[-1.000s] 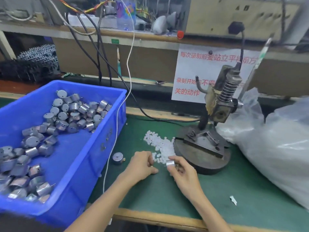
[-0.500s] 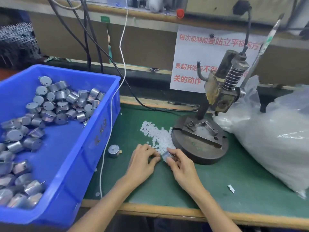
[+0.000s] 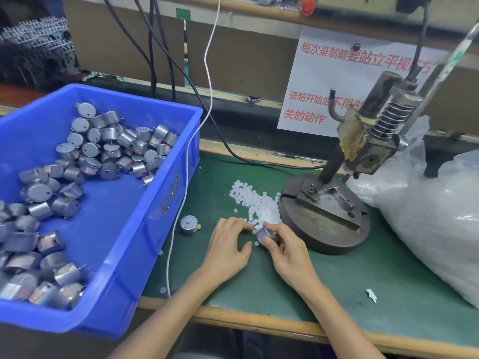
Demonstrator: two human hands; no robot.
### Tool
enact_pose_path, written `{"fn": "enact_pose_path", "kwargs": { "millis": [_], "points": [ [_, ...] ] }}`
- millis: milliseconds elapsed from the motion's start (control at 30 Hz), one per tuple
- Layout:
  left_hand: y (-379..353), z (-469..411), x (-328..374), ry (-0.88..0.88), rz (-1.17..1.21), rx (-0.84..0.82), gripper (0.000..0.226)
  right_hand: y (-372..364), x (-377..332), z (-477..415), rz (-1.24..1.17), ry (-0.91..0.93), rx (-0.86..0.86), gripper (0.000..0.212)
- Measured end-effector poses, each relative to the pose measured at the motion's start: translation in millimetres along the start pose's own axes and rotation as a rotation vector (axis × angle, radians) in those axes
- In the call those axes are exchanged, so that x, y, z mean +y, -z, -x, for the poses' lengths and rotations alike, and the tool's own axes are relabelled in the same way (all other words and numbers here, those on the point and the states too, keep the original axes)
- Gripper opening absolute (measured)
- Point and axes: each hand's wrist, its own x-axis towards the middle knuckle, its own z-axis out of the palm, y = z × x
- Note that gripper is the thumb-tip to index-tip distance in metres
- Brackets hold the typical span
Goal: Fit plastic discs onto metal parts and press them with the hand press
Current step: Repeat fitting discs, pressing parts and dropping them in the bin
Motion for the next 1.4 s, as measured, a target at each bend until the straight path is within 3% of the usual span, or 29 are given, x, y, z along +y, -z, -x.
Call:
{"fn": "enact_pose_path", "kwargs": {
  "millis": [300,533,700,867,933,1033,1133,1200,1400],
  "points": [
    [-1,0,-1,-0.02,0.018,-0.015,0.026,-4,-9,5,0.228,0.234,-0.066,0.027],
    [-2,0,-2,-0.004,0.047,-0.026,0.049,-8,-8,4,0.284,0.273,-0.078,0.031],
    [-1,1,-2,0.003,0.055,-0.042,0.047,-10,-6,5,0.283,0.245,-0.086,0.028],
    [-2,3,12,-0.003,0.136,-0.057,0.037,-3,-10,4,-0.076,-0.037,0.012,0.013],
    [-7,-2,26,0.011,0.221,-0.031,0.034,3,-13,5,-0.376,-0.218,0.165,0.007],
    [-20,-19,56,-0.032,0.256,0.015,0.032,16,-17,5,-0.815,-0.451,0.414,0.019],
    [-39,-43,86,-0.132,0.17,0.033,0.032,41,-20,-4,-1.078,-0.563,0.531,0.021],
    [-51,-61,100,-0.166,0.083,0.041,0.031,60,-19,-9,-1.117,-0.556,0.527,0.019],
    [-80,-108,103,-0.212,-0.19,0.021,0.039,91,-1,4,-0.926,-0.558,0.525,0.021]
  ]
}}
